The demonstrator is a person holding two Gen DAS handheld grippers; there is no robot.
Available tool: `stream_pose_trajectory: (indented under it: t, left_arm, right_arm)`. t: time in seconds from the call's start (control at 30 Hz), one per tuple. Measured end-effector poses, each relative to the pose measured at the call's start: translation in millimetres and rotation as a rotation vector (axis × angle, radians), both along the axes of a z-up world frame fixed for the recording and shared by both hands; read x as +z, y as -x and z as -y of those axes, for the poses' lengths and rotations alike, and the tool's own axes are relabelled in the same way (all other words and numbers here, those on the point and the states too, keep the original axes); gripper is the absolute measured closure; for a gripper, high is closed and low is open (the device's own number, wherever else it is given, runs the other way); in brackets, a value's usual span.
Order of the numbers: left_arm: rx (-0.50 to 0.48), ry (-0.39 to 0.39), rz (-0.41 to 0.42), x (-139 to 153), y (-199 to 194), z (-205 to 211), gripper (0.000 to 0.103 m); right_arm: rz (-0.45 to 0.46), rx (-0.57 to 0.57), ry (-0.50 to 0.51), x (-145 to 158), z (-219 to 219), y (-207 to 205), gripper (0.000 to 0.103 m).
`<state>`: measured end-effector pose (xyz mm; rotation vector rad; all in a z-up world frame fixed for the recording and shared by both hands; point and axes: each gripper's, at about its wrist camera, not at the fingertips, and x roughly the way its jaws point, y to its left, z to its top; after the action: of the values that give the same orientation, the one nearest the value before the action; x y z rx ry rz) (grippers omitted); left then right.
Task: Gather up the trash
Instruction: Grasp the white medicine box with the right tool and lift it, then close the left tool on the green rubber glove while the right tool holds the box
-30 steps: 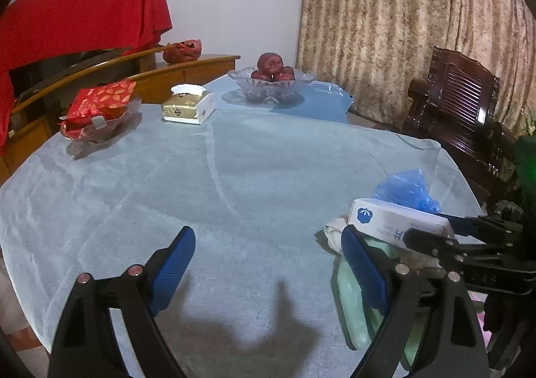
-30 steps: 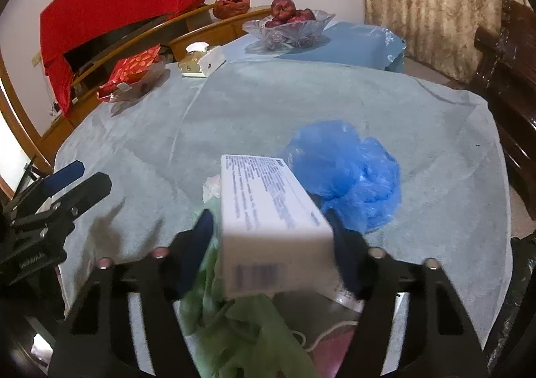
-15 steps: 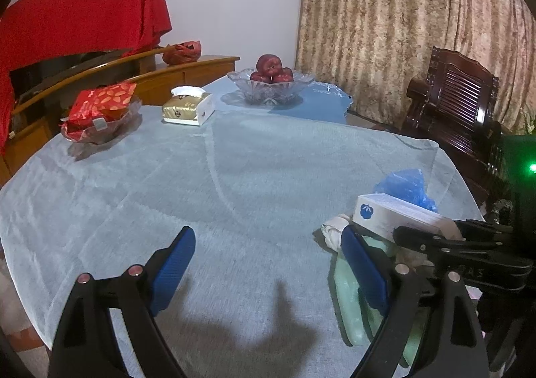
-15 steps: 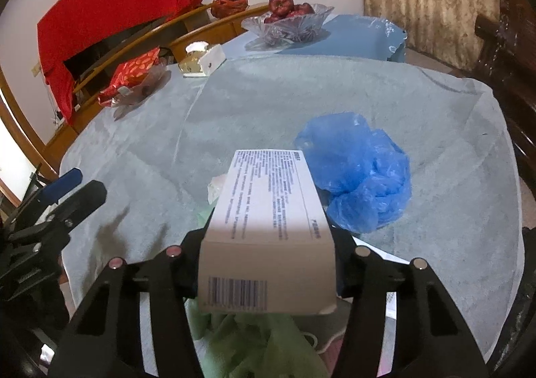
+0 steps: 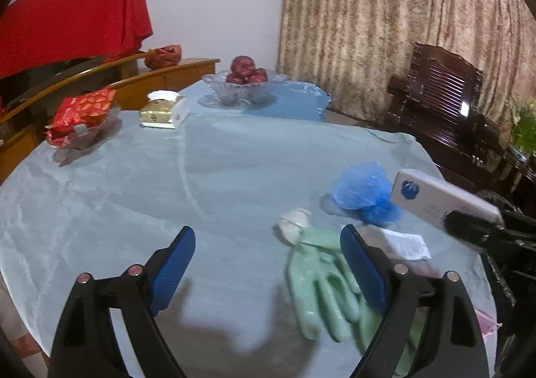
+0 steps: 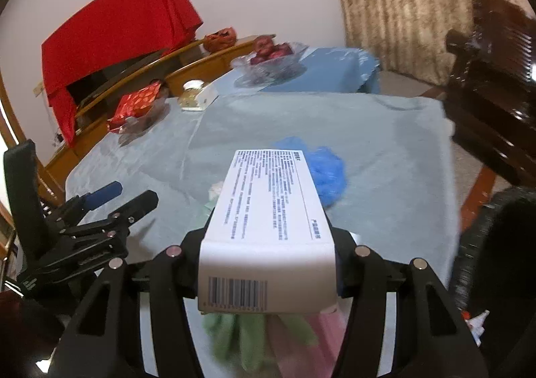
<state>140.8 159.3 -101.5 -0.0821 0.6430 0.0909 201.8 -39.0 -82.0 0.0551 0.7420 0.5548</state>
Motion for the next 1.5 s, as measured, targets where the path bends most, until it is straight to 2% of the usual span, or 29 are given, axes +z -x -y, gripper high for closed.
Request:
stream_pose_trajectory:
  t: [0.23, 0.4, 0.57, 0.9, 0.93, 1.0, 1.03, 1.07, 1.1, 1.17, 1.27, 1.5]
  left_arm:
    - [-0.064, 0.000, -0.019, -9.8, 0.2, 32.0, 0.020]
    - [-0.036, -0.026, -0.048, -22.5, -4.6, 37.8, 0.022]
    - [-0.010, -0.024, -0.086, -34.6, -13.3, 26.8, 0.026]
    - [-0.035, 0.011, -0.175, -65.4, -34.2, 25.4, 0.029]
    - [-0.037, 0.015, -0.192, -68.4, -36.6, 25.6, 0.032]
    - [-0.061, 0.045, -0.212, -71.5, -39.3, 25.9, 0.045]
    - [-0.079, 0.078, -0.221, -73.1, -40.7, 25.7, 0.058]
    - [-0.089, 0.088, -0.221, -73.0, -41.1, 26.0, 0.066]
    - [-0.094, 0.083, -0.218, -72.4, -40.8, 27.6, 0.069]
    - [-0.109, 0.076, -0.214, -71.1, -39.1, 31.0, 0.082]
    - [-0.108, 0.088, -0.202, -66.6, -35.3, 31.1, 0.089]
    - [-0.089, 0.086, -0.123, -31.6, -19.6, 22.4, 0.090]
  right_arm:
    - [0.018, -0.069, 0.042, -1.3, 38.1, 20.4, 0.050]
    - [-0.005, -0.112, 0.035, -12.6, 57.9, 22.1, 0.050]
    - [-0.016, -0.124, 0.027, -19.0, 63.8, 18.7, 0.050]
    - [-0.028, -0.115, 0.054, -26.1, 55.8, 10.9, 0.050]
    - [-0.031, -0.115, 0.054, -26.8, 55.5, 10.1, 0.050]
    - [-0.038, -0.116, 0.058, -28.7, 54.0, 9.0, 0.050]
    - [-0.041, -0.116, 0.059, -29.6, 53.7, 8.5, 0.050]
    - [-0.043, -0.116, 0.060, -29.8, 52.8, 8.1, 0.050]
    - [-0.044, -0.115, 0.062, -30.7, 52.1, 8.3, 0.050]
    - [-0.045, -0.113, 0.065, -31.1, 51.4, 8.8, 0.050]
    - [-0.042, -0.111, 0.065, -29.4, 50.9, 10.5, 0.050]
    - [-0.003, -0.112, 0.050, -13.6, 54.1, 14.3, 0.050]
